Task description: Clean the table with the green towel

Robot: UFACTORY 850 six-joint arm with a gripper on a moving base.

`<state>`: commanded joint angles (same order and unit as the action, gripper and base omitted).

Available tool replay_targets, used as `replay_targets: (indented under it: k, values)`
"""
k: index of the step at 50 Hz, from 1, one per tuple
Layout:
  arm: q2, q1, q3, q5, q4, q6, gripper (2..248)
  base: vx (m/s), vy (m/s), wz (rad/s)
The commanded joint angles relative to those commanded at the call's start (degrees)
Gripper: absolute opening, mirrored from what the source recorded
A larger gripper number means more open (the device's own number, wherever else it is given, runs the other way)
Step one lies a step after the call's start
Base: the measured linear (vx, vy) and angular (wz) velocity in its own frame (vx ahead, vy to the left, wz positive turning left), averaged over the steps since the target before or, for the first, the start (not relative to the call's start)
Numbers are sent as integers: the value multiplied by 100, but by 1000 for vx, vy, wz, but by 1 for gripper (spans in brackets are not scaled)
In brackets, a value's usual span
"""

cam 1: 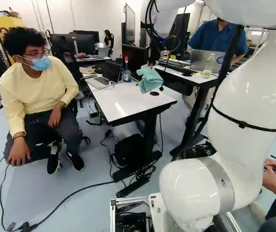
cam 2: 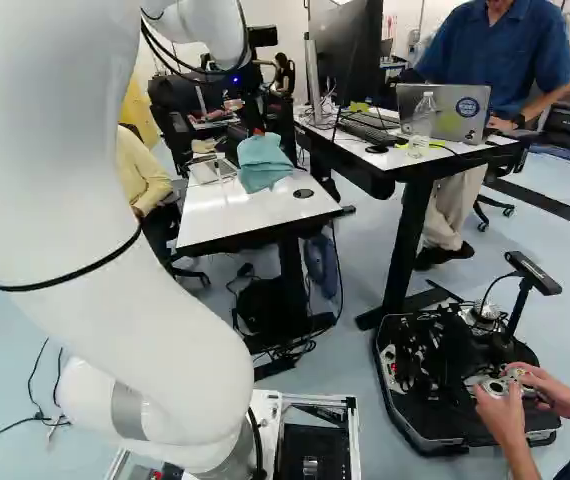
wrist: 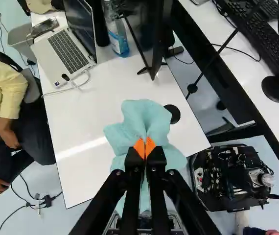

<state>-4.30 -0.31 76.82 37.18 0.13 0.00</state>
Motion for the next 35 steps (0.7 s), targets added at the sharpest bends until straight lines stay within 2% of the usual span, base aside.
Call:
replay_targets:
  k: [35]
  values:
    - [-530, -228, 570, 0, 0, 0, 25, 0, 0, 0]
